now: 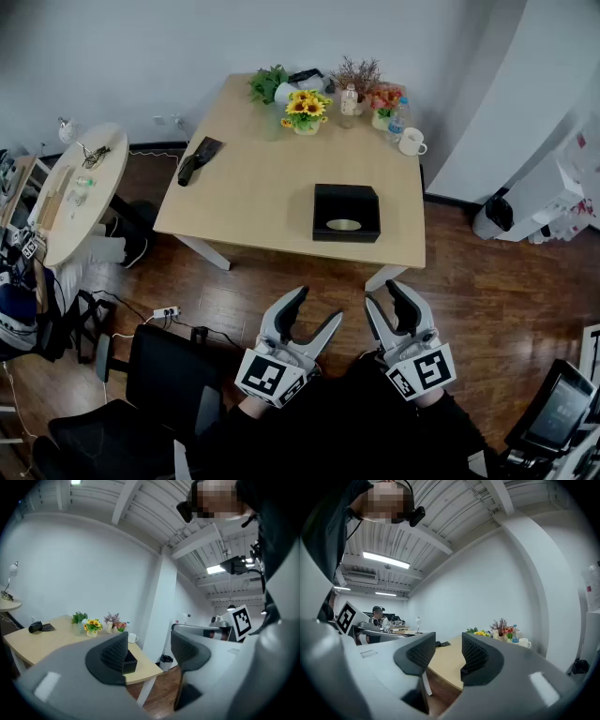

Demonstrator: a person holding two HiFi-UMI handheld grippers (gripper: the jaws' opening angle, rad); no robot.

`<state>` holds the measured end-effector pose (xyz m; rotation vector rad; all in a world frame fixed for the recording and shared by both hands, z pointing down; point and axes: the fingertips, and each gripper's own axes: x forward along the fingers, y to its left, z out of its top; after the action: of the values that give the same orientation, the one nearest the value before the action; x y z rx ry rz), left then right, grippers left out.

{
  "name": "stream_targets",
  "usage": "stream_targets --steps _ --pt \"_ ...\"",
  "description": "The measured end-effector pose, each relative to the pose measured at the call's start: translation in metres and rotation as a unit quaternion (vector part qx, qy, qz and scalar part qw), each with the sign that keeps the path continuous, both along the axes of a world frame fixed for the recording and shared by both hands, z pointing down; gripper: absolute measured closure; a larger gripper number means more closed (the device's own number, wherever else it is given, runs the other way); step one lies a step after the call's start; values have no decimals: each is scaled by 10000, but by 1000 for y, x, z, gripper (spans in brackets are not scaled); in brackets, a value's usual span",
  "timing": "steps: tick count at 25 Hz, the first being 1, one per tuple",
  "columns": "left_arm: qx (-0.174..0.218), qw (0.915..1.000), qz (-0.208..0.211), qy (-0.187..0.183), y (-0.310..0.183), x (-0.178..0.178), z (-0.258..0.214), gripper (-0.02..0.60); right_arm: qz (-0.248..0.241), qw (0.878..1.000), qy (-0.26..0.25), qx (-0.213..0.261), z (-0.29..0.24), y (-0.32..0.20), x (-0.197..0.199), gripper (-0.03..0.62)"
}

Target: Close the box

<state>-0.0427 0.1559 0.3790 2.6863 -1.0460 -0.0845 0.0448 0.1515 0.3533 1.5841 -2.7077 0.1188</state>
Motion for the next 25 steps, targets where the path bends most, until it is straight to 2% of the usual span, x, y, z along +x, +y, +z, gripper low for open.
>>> stream_targets --steps 8,13,18,20,22,23,24,25 --pt "-4 9998 -156 -86 -83 12 5 308 -214 9996 -204 -28 16 -84 8 418" --pt "-291 9987 -394 -127 -157 32 8 308 -589 9970 -505 -37 21 -168 25 418" --pt "-585 9948 -628 -544 -229 50 31 308 -895 9927 -743 -326 30 -250 61 418" --pt "-783 9926 -603 -706 -250 56 52 308 -1018 9889 -824 -695 52 -279 77 427" --pt "-1036 9885 -582 -932 -268 57 80 308 -1078 9785 -1027 -1431 91 -311 97 458" --pt "-1194 9860 -581 -1007 -274 55 94 308 -1067 9672 -1192 -1974 116 -325 108 462" --pt "-1348 9835 -577 -1057 -279 52 106 308 -1045 9495 -1394 -2611 145 -338 120 468" --pt "-1488 9810 -564 -1108 -281 48 118 308 -1024 9239 -1643 -3302 172 -349 129 468"
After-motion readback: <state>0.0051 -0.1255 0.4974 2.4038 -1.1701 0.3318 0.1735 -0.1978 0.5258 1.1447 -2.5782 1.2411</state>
